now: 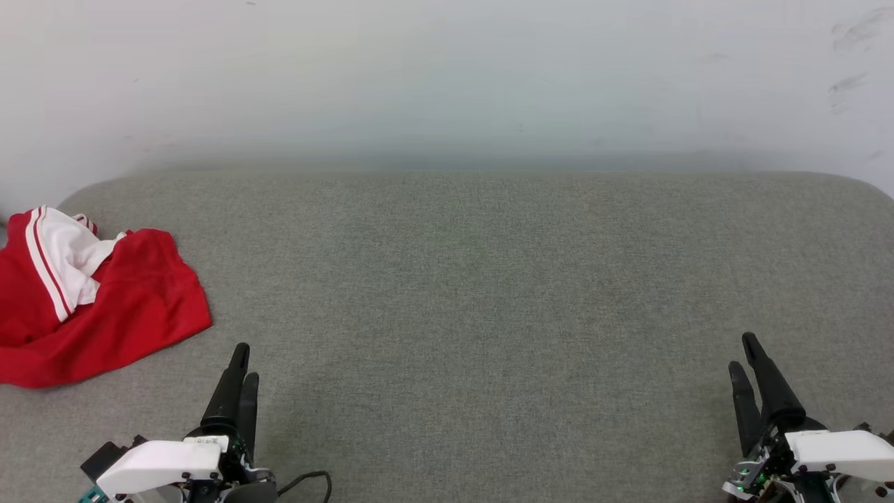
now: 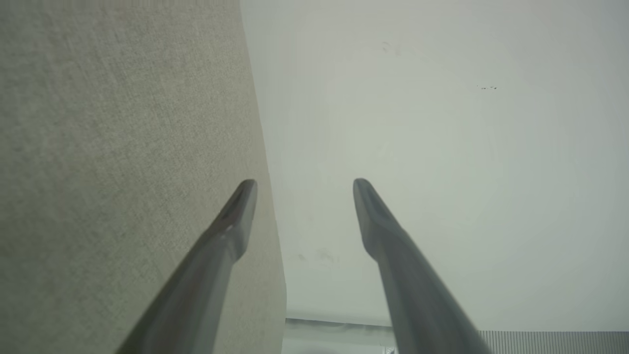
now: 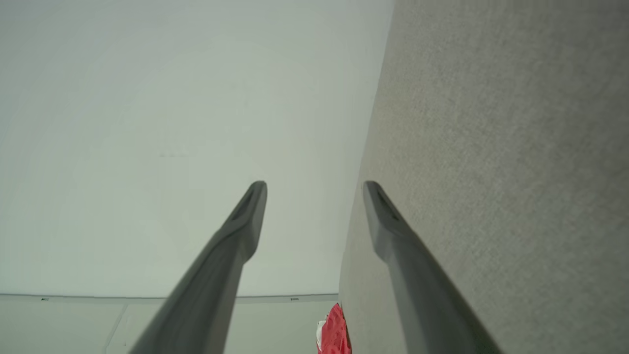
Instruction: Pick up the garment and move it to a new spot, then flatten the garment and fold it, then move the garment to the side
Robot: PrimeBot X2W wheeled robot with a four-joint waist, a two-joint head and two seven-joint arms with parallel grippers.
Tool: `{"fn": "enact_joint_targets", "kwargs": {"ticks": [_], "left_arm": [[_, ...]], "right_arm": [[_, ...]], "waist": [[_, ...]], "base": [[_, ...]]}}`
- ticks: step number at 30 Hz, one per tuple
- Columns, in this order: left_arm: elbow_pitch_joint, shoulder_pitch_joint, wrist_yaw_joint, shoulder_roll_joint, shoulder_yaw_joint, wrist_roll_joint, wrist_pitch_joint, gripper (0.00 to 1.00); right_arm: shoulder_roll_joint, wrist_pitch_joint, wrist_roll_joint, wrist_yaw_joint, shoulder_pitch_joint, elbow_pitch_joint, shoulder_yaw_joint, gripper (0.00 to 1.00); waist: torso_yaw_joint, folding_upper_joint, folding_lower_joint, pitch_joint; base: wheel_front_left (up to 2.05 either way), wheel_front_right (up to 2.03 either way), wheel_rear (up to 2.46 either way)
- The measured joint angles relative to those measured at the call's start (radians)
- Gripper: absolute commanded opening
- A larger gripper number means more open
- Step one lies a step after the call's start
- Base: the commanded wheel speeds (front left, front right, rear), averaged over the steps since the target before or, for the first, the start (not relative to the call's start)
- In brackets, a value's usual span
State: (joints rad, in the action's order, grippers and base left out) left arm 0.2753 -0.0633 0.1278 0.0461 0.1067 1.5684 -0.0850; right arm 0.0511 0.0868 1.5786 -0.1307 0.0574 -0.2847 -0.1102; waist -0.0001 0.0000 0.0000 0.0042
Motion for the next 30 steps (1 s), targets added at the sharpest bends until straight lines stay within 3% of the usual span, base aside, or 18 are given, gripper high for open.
{"fn": "enact_joint_targets", "kwargs": {"ticks": [7,21,30], "left_arm": [[-0.04,0.0,-0.017,0.0,0.003,-0.134,0.033,1.0],[-0.126,0.0,-0.112,0.0,-0.041,-0.444,0.091,1.0],[-0.149,0.007,-0.14,0.001,-0.069,-0.602,0.126,1.0]], "right_arm": [[0.0,-0.035,-0.139,0.0,0.0,0.043,-0.002,1.0],[0.0,-0.094,-0.489,0.0,-0.016,0.139,0.015,1.0],[0.0,-0.126,-0.667,0.0,-0.024,0.153,0.036,1.0]], "waist": [[0.0,0.0,0.0,0.003],[0.002,0.0,0.0,0.01],[0.003,0.0,0.0,0.01]], "base": [[0.0,0.0,0.0],[0.0,0.0,0.0],[0.0,0.0,0.0]]}}
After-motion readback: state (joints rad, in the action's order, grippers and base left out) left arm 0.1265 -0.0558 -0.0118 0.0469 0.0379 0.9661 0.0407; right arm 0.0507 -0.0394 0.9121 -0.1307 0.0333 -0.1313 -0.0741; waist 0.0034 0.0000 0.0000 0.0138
